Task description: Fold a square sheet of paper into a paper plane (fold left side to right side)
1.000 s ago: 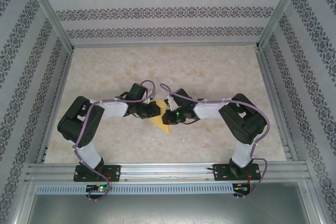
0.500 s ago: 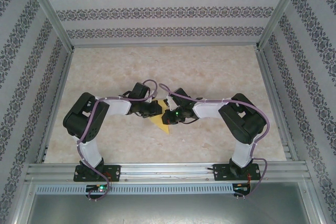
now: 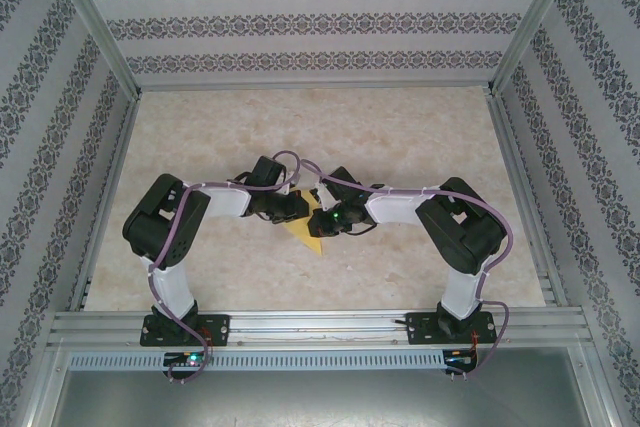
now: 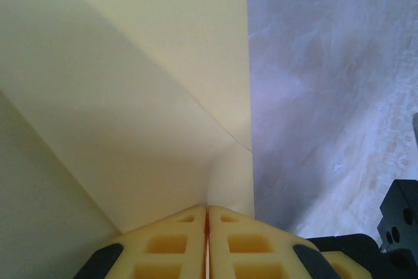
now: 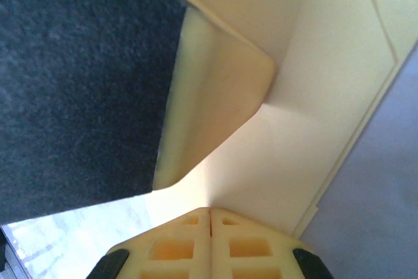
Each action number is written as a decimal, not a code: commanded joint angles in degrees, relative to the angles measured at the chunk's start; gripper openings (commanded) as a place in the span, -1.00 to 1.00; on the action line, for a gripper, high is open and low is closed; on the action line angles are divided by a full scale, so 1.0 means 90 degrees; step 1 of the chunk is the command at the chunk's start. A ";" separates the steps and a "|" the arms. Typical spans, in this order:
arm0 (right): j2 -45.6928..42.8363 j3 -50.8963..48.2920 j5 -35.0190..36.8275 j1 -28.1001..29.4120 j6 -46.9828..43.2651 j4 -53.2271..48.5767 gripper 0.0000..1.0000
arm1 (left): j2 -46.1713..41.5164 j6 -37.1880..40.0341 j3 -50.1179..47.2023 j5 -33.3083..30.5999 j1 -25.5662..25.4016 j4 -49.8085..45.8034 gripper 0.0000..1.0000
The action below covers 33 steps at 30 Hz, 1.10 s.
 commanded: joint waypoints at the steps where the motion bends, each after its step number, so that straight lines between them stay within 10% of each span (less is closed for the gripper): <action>1: 0.0619 -0.0466 0.1127 0.0047 -0.0184 -0.1699 -1.00 | 0.0258 0.0282 0.0132 -0.0565 0.0307 -0.0119 -0.81; 33: 0.0690 -0.0622 0.0984 0.0158 -0.0062 -0.1682 -1.00 | 0.1224 0.0847 0.1516 -0.0454 0.1429 -0.0619 -0.81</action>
